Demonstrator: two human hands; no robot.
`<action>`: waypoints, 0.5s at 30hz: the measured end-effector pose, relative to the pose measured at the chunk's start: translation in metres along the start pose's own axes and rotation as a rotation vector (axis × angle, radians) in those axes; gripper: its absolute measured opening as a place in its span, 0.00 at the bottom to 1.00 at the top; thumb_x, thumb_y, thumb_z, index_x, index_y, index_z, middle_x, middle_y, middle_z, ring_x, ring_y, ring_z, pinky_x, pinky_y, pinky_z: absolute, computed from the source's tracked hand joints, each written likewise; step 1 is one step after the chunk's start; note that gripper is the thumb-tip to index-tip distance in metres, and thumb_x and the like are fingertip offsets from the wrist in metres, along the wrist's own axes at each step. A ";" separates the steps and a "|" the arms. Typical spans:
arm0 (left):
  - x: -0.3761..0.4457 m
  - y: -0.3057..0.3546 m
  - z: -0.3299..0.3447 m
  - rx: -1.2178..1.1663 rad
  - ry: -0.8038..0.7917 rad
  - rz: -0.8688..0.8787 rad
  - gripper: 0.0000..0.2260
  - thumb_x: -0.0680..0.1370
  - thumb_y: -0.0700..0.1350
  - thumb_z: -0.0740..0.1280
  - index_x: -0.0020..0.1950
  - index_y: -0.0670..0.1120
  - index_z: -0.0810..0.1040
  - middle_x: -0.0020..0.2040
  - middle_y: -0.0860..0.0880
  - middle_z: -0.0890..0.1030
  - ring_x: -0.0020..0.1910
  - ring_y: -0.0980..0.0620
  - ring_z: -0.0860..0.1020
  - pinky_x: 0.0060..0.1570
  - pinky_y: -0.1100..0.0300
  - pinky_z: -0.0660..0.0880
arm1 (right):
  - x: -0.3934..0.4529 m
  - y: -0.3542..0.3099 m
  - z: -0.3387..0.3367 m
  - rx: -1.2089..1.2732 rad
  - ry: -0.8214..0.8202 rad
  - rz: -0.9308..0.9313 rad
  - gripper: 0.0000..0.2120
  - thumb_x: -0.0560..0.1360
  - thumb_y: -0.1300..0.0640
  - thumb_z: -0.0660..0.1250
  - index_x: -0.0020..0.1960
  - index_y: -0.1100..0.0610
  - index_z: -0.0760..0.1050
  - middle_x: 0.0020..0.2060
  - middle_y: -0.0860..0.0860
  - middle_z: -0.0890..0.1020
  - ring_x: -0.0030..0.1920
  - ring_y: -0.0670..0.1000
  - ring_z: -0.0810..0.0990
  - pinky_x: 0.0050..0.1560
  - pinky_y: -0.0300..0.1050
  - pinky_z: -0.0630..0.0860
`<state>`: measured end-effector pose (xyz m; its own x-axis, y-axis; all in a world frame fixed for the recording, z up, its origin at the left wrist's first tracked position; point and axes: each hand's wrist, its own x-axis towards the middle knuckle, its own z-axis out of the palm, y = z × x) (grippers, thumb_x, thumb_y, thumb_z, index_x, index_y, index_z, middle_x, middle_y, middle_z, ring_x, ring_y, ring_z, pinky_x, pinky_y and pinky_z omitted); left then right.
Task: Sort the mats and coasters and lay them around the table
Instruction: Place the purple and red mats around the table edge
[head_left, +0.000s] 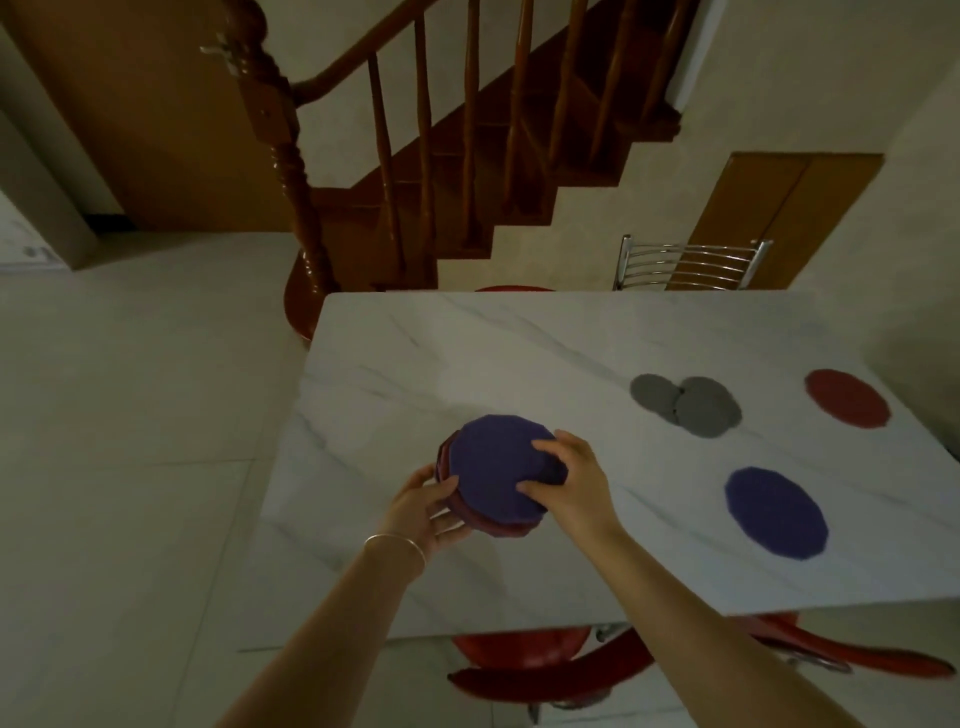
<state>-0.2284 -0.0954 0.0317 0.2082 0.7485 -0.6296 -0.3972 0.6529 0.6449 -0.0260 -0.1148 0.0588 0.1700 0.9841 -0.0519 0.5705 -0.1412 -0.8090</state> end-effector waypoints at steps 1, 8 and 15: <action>0.001 -0.001 -0.002 -0.001 0.009 0.000 0.12 0.72 0.38 0.71 0.53 0.49 0.76 0.49 0.43 0.82 0.41 0.42 0.83 0.35 0.50 0.80 | 0.000 0.002 0.002 -0.002 -0.027 -0.021 0.24 0.64 0.60 0.77 0.59 0.56 0.77 0.69 0.54 0.67 0.68 0.53 0.68 0.65 0.42 0.66; 0.007 0.001 -0.051 0.078 0.142 0.035 0.15 0.72 0.39 0.71 0.57 0.49 0.76 0.44 0.42 0.84 0.40 0.42 0.83 0.40 0.48 0.80 | 0.001 0.051 0.028 -0.004 0.015 0.011 0.14 0.68 0.66 0.73 0.54 0.59 0.82 0.70 0.53 0.69 0.64 0.53 0.74 0.63 0.37 0.68; -0.005 0.005 -0.112 0.020 0.287 0.041 0.16 0.74 0.38 0.69 0.60 0.49 0.74 0.53 0.40 0.79 0.47 0.40 0.80 0.33 0.51 0.81 | -0.013 0.115 0.068 -0.393 -0.215 0.139 0.20 0.72 0.54 0.68 0.64 0.52 0.74 0.76 0.50 0.55 0.66 0.54 0.67 0.65 0.43 0.65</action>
<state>-0.3314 -0.1082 -0.0104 -0.0704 0.7125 -0.6981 -0.3813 0.6274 0.6789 -0.0174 -0.1363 -0.0733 0.1196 0.9472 -0.2976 0.8225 -0.2624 -0.5046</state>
